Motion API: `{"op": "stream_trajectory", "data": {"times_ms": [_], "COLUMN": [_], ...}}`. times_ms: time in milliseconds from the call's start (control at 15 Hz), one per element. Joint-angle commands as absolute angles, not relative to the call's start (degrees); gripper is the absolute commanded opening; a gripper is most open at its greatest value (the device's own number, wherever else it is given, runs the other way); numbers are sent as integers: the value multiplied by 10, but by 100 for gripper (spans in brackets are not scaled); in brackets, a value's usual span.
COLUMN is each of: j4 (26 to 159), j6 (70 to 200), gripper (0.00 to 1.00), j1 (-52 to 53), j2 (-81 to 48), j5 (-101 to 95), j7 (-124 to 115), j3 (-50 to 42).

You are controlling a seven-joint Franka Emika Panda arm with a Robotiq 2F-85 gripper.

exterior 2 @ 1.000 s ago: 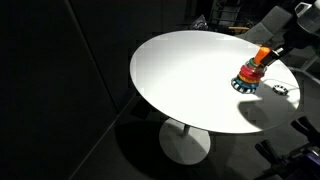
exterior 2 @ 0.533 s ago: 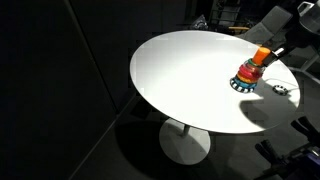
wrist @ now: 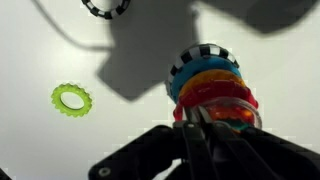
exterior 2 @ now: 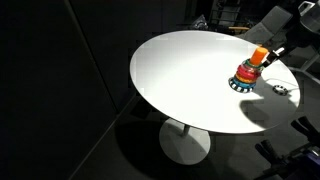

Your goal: Pick up the black and white ring from the ring holder and put it on the table

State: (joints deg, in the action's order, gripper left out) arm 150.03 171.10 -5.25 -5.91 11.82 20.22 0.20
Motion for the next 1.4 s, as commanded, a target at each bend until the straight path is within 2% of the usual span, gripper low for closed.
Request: {"op": "stream_trajectory", "data": {"times_ms": [0,67,200,267,333,933,1333], "j4": [1508,1511,1514,1514,1515,1515,1515], "j6": [1708,1705,1703,1703,1702,1706,1726], "gripper": [9,4,1,9,29,98,100], "j1": [-54,-54,-53,-53,-53,-52,-50], "j2": [-39,-34,-27,-24,-21,-17,-34], "j5": [127,130,131,132,133,136,115], "j7": [202,203,205,205,205,209,196], "j3": [5,6,8,8,9,11,9]}}
